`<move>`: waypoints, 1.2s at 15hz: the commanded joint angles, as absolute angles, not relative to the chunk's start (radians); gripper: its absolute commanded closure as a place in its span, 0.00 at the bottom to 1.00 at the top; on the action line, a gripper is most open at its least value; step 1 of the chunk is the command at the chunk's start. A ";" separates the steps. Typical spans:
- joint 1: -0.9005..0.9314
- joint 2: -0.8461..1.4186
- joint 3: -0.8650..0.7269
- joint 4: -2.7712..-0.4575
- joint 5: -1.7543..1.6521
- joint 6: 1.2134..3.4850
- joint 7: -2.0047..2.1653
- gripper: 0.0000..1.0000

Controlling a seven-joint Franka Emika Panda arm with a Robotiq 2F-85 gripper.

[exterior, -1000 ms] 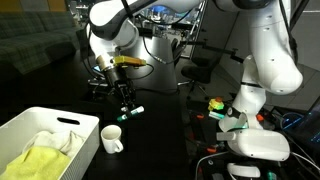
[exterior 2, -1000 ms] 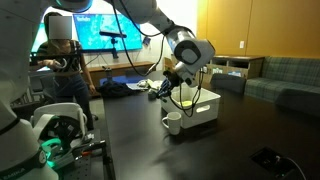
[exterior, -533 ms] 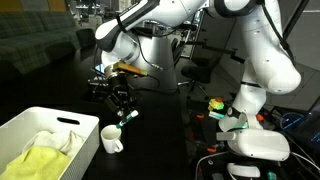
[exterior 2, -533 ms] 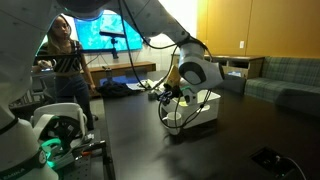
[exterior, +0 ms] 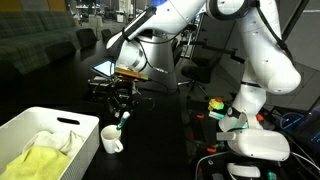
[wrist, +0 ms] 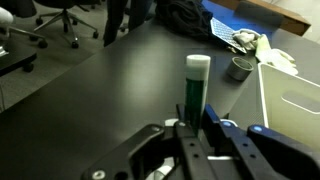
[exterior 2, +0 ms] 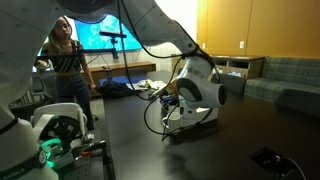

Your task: Pick up the towels and put them in the container. Pick up the pen and the small tape and put them in the cup.

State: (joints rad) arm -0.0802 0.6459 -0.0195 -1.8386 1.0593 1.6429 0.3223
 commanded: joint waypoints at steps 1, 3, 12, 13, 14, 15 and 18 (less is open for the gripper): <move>-0.079 0.626 -0.032 -1.895 1.185 1.662 0.358 0.95; -0.079 0.624 -0.037 -1.917 1.248 1.669 0.359 0.95; -0.070 0.657 -0.047 -1.929 1.382 1.681 0.406 0.95; -0.071 0.662 -0.047 -1.928 1.391 1.681 0.409 0.95; -0.071 0.668 -0.047 -1.928 1.402 1.682 0.410 0.95; -0.072 0.672 -0.048 -1.928 1.412 1.683 0.413 0.95; -0.075 0.688 -0.053 -1.929 1.431 1.684 0.419 0.95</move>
